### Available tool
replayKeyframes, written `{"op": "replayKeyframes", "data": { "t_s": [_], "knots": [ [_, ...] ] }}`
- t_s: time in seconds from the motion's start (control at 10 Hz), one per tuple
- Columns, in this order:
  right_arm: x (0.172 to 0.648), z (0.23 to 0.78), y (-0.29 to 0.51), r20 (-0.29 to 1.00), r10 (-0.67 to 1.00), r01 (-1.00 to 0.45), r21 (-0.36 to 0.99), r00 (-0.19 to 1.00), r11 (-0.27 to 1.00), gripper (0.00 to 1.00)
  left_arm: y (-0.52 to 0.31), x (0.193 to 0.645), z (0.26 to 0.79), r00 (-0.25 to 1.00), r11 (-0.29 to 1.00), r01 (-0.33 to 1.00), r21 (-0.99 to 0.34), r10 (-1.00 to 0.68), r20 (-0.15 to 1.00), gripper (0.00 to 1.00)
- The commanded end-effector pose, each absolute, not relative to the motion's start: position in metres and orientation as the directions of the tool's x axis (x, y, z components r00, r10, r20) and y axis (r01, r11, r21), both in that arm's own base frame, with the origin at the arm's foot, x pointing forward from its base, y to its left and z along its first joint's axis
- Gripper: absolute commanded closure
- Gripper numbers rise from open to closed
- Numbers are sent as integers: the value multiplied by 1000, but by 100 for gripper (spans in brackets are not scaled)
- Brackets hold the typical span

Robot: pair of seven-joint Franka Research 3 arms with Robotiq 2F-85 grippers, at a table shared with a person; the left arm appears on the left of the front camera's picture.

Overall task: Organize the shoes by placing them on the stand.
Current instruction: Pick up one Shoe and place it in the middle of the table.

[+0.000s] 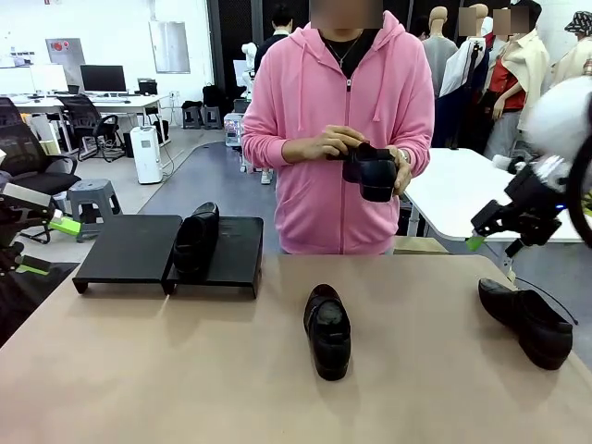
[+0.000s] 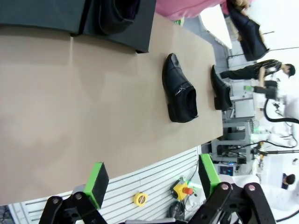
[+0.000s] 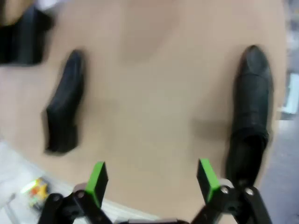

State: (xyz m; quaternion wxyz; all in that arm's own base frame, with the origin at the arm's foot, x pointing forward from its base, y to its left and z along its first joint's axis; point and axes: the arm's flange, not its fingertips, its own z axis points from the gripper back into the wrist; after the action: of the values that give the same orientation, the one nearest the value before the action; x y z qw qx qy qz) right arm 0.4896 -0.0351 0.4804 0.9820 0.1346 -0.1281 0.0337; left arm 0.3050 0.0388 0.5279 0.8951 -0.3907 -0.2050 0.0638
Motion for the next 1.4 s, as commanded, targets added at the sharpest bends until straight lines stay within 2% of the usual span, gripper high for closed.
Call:
{"op": "replayKeyframes", "data": {
  "t_s": [0.0, 0.2, 0.3, 0.4, 0.5, 0.6, 0.7, 1.3],
  "knots": [
    [506, 471, -53, 169, -171, 186, -81, 971, 979, 0, 40, 303, 528, 909, 693, 49, -719, 267, 319, 0],
    [485, 501, -48, 167, -171, 157, 97, 971, 983, 0, 40, 303, 528, 909, 693, 49, -719, 267, 319, 0],
    [512, 461, -51, 253, -76, 69, 37, 964, 997, 0, 40, 303, 528, 909, 693, 49, -719, 267, 319, 0],
    [512, 461, -51, 253, -76, 69, 37, 964, 997, 0, 40, 303, 528, 909, 693, 49, -719, 267, 319, 0],
    [499, 474, -60, 221, -134, 132, 26, 966, 991, 0, 40, 303, 528, 909, 693, 49, -719, 267, 319, 0],
    [516, 463, -57, 71, -70, 74, -57, 995, 996, 0, 40, 303, 528, 909, 693, 49, -719, 267, 319, 0],
    [528, 443, -58, 17, -93, 94, -90, 995, 991, 0, 40, 303, 528, 909, 693, 49, -719, 267, 319, 0],
    [556, 361, -76, -152, -146, 141, -45, 978, 989, 0, 40, 303, 528, 909, 693, 49, -719, 267, 319, 0]
  ]
}}
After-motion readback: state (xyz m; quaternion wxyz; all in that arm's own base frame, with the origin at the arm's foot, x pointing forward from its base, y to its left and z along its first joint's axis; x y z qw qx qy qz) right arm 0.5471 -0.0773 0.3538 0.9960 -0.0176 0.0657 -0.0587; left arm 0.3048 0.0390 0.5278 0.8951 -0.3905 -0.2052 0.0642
